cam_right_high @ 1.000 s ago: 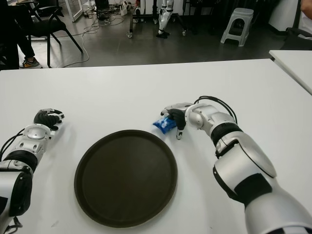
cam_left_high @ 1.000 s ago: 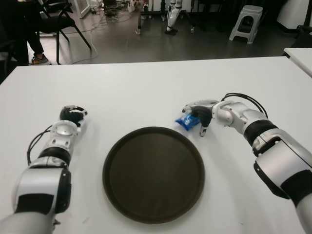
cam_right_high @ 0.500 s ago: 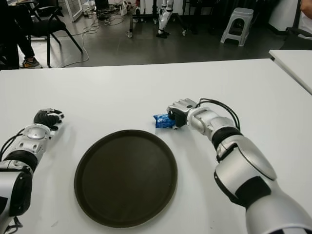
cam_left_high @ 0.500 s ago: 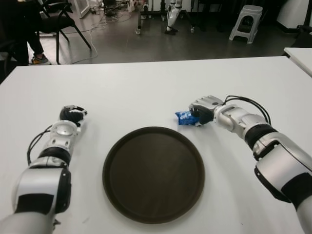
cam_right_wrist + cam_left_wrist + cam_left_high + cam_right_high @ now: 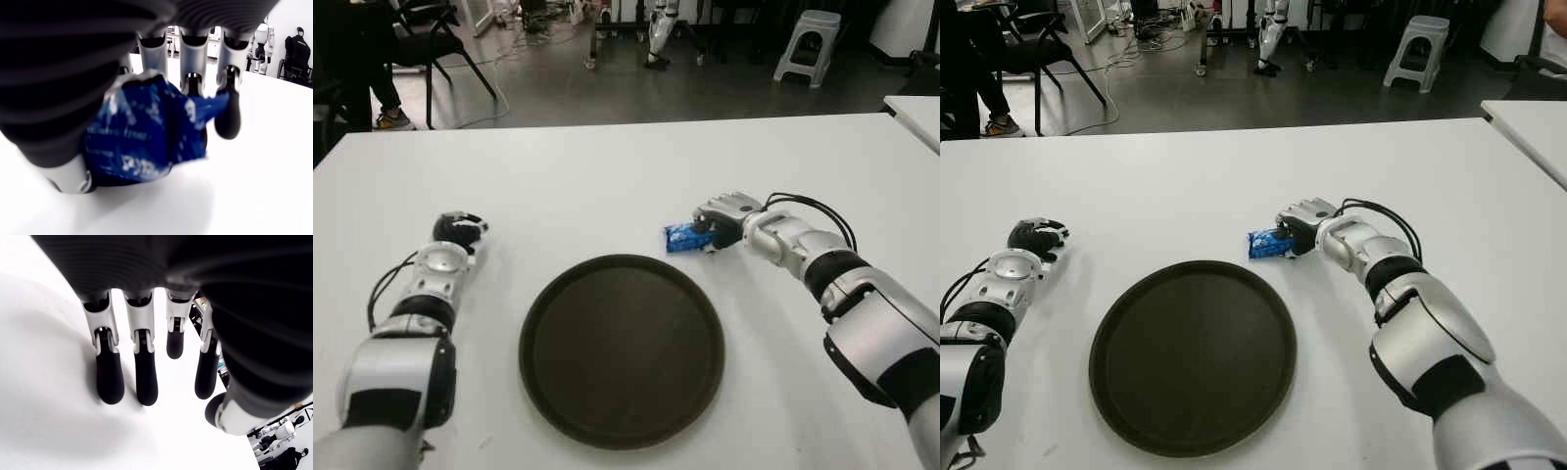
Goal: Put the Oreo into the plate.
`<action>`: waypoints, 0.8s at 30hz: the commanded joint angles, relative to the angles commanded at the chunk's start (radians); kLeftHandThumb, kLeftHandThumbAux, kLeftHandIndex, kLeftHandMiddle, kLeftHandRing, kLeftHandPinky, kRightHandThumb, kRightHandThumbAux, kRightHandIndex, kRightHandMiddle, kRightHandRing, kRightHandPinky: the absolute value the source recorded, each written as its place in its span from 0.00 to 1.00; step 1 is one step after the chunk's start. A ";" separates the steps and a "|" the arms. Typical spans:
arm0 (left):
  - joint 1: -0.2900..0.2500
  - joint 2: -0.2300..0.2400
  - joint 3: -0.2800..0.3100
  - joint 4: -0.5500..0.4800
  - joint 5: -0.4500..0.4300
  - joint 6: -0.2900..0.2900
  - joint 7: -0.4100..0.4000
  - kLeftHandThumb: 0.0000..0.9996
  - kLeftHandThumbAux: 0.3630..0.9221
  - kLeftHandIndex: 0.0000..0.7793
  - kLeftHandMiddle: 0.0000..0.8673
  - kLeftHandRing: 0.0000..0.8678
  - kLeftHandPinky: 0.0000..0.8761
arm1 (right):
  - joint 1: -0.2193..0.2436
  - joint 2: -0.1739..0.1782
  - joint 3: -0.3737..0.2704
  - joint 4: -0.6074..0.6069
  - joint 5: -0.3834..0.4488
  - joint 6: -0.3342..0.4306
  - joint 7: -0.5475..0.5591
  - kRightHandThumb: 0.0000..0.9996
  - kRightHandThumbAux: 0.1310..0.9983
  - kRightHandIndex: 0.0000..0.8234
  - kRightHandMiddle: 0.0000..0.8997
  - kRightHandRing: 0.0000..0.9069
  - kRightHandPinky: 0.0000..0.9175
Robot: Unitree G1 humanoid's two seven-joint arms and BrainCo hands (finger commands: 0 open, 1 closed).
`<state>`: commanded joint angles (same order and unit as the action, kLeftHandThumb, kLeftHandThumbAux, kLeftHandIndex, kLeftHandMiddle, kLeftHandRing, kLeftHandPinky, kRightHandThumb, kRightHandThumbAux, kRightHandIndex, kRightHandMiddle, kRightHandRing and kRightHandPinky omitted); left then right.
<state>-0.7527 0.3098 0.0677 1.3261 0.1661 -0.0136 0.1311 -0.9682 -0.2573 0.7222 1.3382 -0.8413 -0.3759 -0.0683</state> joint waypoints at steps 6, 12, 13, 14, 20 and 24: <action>0.001 0.000 -0.001 -0.001 0.001 -0.004 -0.001 0.67 0.65 0.51 0.14 0.18 0.21 | 0.000 0.002 -0.003 0.001 -0.002 0.005 0.003 0.71 0.67 0.53 0.82 0.81 0.79; -0.002 0.001 -0.004 -0.003 0.003 -0.001 -0.003 0.67 0.65 0.51 0.13 0.17 0.22 | 0.001 0.000 0.000 -0.001 -0.009 0.004 -0.010 0.71 0.67 0.53 0.82 0.82 0.80; -0.002 0.001 -0.005 -0.003 0.003 0.000 -0.003 0.67 0.65 0.51 0.13 0.17 0.22 | 0.001 0.000 0.001 -0.002 -0.010 0.004 -0.012 0.71 0.67 0.53 0.82 0.82 0.80; -0.002 0.001 -0.005 -0.002 0.003 0.002 -0.002 0.67 0.65 0.51 0.13 0.18 0.22 | 0.000 -0.001 0.002 -0.002 -0.011 0.003 -0.014 0.71 0.67 0.53 0.82 0.82 0.80; -0.002 0.003 -0.005 0.000 0.002 0.006 0.000 0.67 0.65 0.51 0.16 0.20 0.25 | -0.001 -0.002 0.006 -0.003 -0.015 0.005 -0.016 0.71 0.67 0.53 0.80 0.80 0.79; -0.002 0.001 -0.007 0.000 0.004 0.005 0.002 0.67 0.65 0.51 0.16 0.21 0.26 | -0.002 -0.002 0.005 -0.003 -0.012 0.006 -0.009 0.71 0.67 0.53 0.81 0.81 0.79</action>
<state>-0.7546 0.3113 0.0606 1.3262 0.1700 -0.0088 0.1331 -0.9699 -0.2589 0.7276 1.3350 -0.8536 -0.3699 -0.0768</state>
